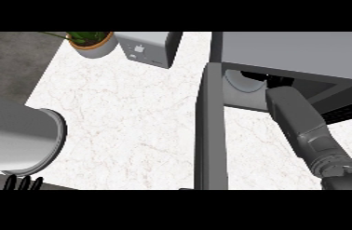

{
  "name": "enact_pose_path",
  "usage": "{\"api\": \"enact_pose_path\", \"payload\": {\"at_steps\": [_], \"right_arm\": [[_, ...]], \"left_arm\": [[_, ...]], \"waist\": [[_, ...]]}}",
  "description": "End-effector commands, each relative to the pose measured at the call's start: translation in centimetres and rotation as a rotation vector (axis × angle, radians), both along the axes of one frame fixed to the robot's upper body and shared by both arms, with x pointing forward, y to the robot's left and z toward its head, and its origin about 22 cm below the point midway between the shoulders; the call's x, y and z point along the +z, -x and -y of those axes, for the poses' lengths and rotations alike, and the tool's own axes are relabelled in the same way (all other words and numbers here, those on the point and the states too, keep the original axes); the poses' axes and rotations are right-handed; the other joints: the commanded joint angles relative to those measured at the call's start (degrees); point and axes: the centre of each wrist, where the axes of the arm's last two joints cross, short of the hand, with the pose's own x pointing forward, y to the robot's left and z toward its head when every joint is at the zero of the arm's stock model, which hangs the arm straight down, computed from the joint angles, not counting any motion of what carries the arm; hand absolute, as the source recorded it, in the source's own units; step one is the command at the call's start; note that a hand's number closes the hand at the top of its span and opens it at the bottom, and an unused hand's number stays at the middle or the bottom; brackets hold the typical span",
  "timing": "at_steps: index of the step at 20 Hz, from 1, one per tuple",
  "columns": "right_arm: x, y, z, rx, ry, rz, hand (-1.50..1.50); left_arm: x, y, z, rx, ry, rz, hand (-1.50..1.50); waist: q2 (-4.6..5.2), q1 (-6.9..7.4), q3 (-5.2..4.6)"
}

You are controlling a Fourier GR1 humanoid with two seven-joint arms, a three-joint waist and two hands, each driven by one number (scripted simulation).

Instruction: Pick up the milk, place it into the microwave and close the microwave

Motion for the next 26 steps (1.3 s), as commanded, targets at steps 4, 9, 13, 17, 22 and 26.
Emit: {"api": "enact_pose_path", "payload": {"at_steps": [4, 9, 13, 17, 22, 26], "right_arm": [[-4.2, 3.4, 3.7, -0.323, 0.204, -0.167, -1.50], [-1.2, 0.5, -1.7, 0.055, 0.223, -0.149, -1.50], [-1.4, 0.5, -3.6, 0.147, 0.218, -0.158, -1.50], [-0.9, 0.2, -4.5, 0.212, 0.197, -0.182, -1.50], [-1.2, 0.3, -6.9, 0.293, 0.122, -0.219, -1.50], [-1.0, 0.3, -8.2, 0.355, -0.008, -0.160, -1.50]], "left_arm": [[0.0, -0.7, 0.3, -0.038, -0.014, 0.001, -1.50], [-0.1, -1.4, 0.0, -0.037, -0.023, 0.014, -1.50], [-0.2, -1.6, 0.1, -0.020, -0.030, 0.005, -1.50], [-0.3, -2.2, 0.4, -0.020, -0.013, 0.024, -1.50], [-0.8, -1.7, 0.4, -0.037, -0.018, 0.015, -1.50], [-0.6, -2.1, -0.1, -0.024, -0.033, 0.018, -1.50]], "waist": [[1.05, 1.69, -0.26], [-0.06, 2.52, 0.43], [0.02, 1.98, 0.54], [-0.05, 1.32, 0.48], [-0.42, 1.56, 0.41], [-0.66, -0.43, 0.59]]}}
